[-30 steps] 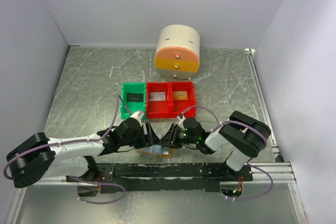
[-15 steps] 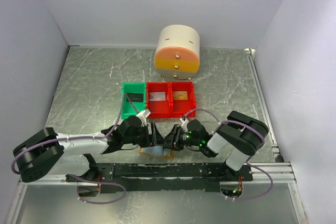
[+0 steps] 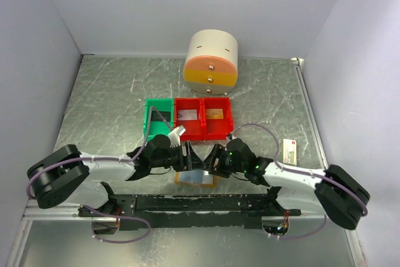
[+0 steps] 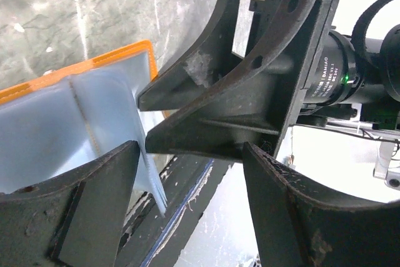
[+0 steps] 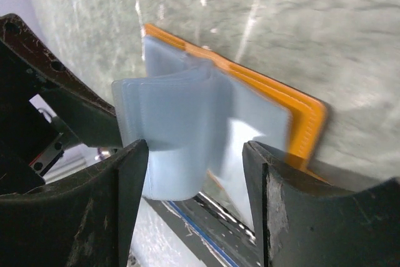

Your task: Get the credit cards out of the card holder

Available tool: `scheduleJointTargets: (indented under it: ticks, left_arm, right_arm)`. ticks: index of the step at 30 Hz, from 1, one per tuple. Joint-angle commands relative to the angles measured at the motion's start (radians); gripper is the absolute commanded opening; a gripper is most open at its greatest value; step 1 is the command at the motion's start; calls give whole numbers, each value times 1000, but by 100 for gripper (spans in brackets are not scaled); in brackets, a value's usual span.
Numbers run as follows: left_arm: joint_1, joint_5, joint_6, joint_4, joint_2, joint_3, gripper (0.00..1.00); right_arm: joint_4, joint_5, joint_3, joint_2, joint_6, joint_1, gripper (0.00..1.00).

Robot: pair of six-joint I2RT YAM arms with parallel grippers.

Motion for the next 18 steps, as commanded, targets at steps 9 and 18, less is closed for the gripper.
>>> scheduleJointTargets:
  ticks: [9, 18]
  left_arm:
    - [-90, 112, 3, 131, 203, 123, 77]
    - [-104, 77, -52, 109, 335, 90, 75]
  right_arm:
    - [-529, 264, 86, -287, -30, -35, 63]
    - [-583, 280, 114, -426, -66, -38, 40]
